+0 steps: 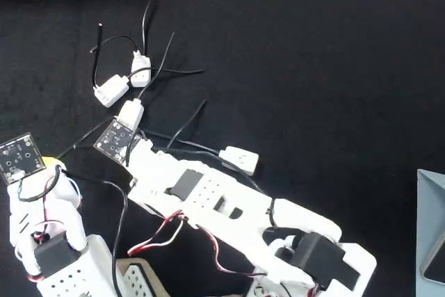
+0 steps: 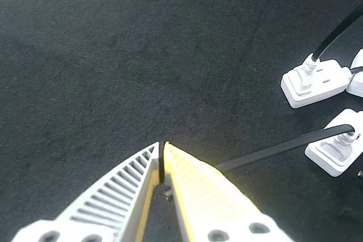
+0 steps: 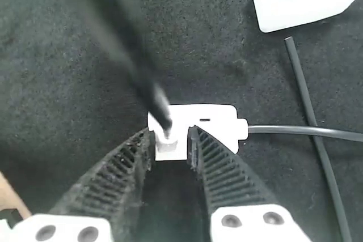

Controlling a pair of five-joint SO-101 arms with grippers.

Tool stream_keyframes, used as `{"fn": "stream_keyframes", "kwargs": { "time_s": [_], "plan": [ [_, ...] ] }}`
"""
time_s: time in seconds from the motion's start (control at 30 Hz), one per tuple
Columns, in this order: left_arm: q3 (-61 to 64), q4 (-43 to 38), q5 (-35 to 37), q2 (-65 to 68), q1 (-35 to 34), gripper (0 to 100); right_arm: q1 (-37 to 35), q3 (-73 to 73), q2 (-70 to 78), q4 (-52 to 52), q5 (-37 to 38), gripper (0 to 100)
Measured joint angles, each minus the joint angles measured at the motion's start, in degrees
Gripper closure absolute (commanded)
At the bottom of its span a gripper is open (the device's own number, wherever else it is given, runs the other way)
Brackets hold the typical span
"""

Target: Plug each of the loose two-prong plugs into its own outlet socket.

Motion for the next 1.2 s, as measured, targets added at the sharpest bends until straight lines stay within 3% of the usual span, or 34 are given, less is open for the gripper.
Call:
{"fn": "stream_keyframes", "kwargs": {
  "time_s": [0.13,0.77,0.87,1.0,1.1,1.2],
  "plan": [
    [0.0,0.0,0.0,0.0,0.0,97,0.0,0.0,0.0,0.0,-0.09,99.0],
    [0.0,0.0,0.0,0.0,0.0,97,0.09,0.88,2.46,-2.46,-0.26,98.2],
    [0.0,0.0,0.0,0.0,0.0,97,0.09,1.41,1.14,-2.29,-0.26,91.0],
    [-1.23,0.7,0.0,0.0,0.0,90,0.0,2.64,-5.54,5.89,0.62,81.9],
    [-5.89,3.87,0.0,0.0,0.0,79,0.09,2.81,-13.63,13.54,0.18,84.8],
    [-11.87,6.86,0.0,-0.18,0.0,77,0.62,3.25,-22.95,19.6,-1.67,92.0]
  ]
}}
